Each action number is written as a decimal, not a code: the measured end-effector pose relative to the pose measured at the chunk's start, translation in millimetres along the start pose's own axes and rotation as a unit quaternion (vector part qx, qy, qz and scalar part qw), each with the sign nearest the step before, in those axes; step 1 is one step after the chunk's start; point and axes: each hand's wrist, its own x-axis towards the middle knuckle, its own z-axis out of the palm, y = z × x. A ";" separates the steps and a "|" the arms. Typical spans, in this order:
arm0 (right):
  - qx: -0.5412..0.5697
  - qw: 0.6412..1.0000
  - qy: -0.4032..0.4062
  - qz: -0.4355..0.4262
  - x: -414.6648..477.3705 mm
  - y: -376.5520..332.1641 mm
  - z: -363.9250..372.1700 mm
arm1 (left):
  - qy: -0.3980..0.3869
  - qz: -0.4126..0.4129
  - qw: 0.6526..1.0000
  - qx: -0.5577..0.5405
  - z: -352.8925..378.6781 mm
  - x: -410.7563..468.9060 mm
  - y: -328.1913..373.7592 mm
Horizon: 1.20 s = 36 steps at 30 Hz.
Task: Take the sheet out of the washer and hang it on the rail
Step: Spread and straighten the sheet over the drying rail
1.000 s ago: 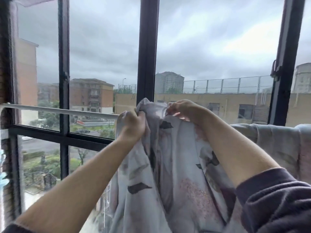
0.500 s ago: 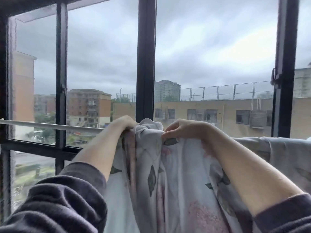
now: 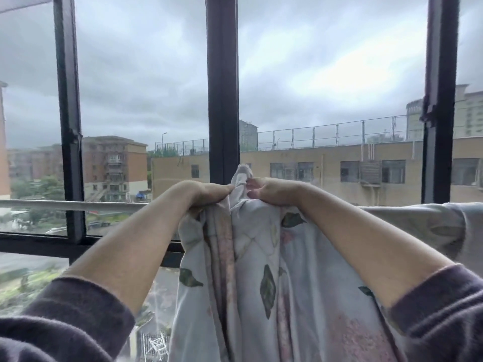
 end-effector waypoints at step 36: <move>0.107 0.989 0.068 0.071 -48.8 -29.8 7.1 | 0.397 0.294 0.854 0.162 2.3 -21.6 -46.6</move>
